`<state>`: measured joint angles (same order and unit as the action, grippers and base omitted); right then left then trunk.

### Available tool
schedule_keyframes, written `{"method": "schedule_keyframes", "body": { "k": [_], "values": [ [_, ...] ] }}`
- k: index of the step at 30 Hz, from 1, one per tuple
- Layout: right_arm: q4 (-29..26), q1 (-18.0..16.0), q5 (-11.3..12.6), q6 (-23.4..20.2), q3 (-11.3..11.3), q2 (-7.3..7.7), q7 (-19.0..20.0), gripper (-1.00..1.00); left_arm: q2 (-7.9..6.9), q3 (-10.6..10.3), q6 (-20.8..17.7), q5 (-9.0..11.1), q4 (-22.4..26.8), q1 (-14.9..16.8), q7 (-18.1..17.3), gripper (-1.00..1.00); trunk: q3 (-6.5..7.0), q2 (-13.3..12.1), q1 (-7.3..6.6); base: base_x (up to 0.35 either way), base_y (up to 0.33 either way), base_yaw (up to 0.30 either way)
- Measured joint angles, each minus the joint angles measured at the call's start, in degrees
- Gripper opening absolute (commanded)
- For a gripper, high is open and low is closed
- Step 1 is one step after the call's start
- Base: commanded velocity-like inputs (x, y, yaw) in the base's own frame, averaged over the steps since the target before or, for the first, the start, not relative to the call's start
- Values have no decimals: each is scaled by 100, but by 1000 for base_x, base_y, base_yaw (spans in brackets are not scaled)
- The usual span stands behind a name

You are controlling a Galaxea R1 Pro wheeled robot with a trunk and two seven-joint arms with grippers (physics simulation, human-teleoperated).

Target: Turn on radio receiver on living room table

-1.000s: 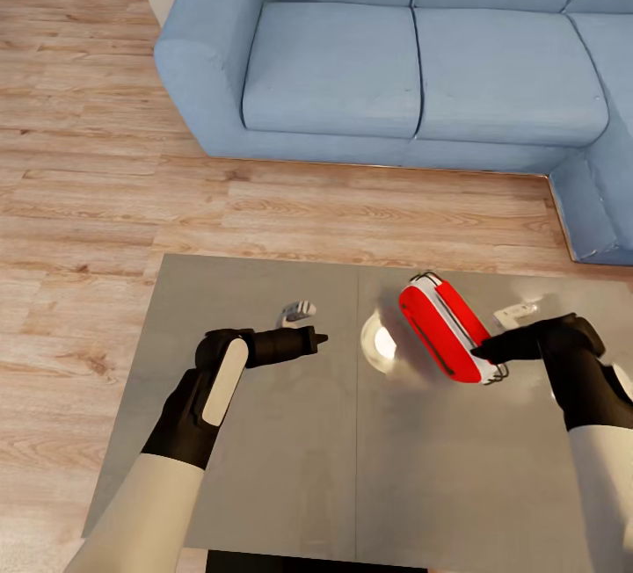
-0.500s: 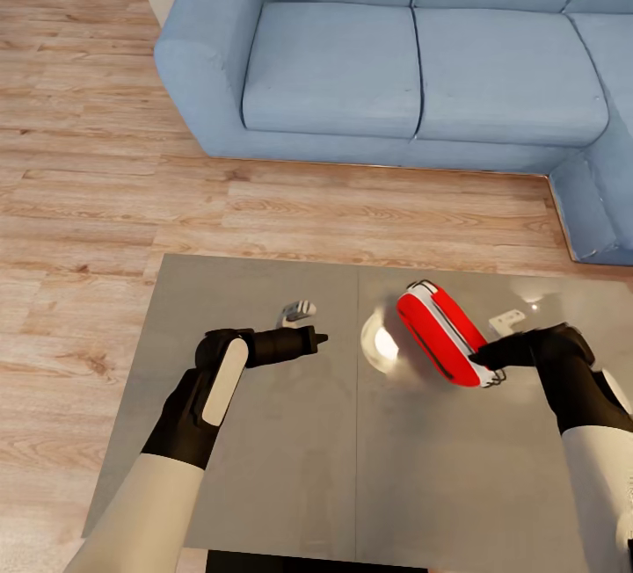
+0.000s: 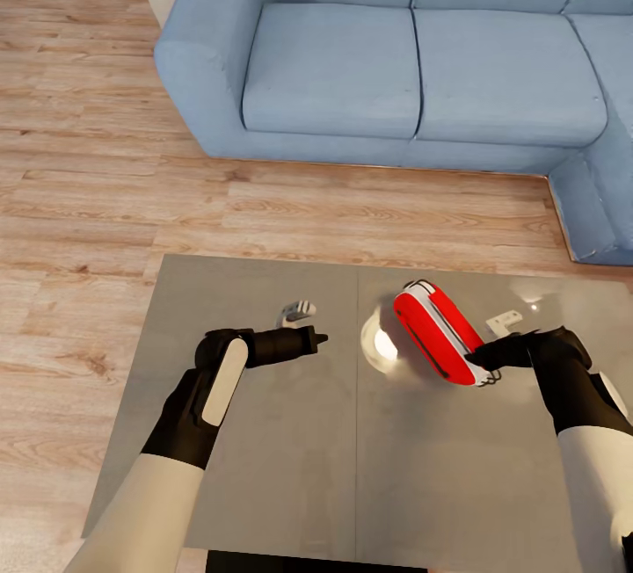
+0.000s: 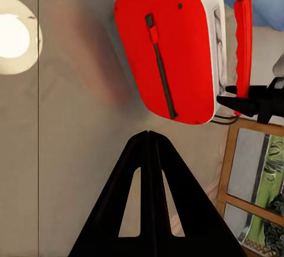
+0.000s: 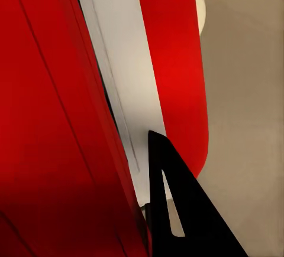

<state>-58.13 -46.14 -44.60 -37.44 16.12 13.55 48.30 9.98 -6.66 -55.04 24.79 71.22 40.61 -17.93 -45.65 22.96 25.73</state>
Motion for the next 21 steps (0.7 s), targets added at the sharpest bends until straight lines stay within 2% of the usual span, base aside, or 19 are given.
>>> {"method": "schedule_keyframes", "body": {
  "k": [4, 9, 10, 11, 21],
  "values": [
    [3, 0, -35, 42, 4, 1, 24, -100, 0, 0, 0, 0, 1, 1, 1, -100, 0, 0, 0, 0, 0, 0],
    [3, 2, 245, -203, 1, 6, -153, -100, 0, 0, 0, 1, 1, -2, 1, -100, 0, 0, 0, 0, 0, 0],
    [2, 3, 270, -220, 0, 7, -169, 100, 0, 0, 0, 1, 1, 0, 1, -100, 0, 0, 0, 0, 0, 0],
    [55, 4, 332, 181, -4, 14, -267, 100, 0, 0, -1, 0, -1, 0, 2, -100, 0, 0, 0, 0, 0, 0],
    [57, 3, 318, 215, -11, 23, -291, 100, -1, 1, -2, 1, 3, 0, 2, -100, 0, 0, -1, 0, 0, 0]
  ]
}}
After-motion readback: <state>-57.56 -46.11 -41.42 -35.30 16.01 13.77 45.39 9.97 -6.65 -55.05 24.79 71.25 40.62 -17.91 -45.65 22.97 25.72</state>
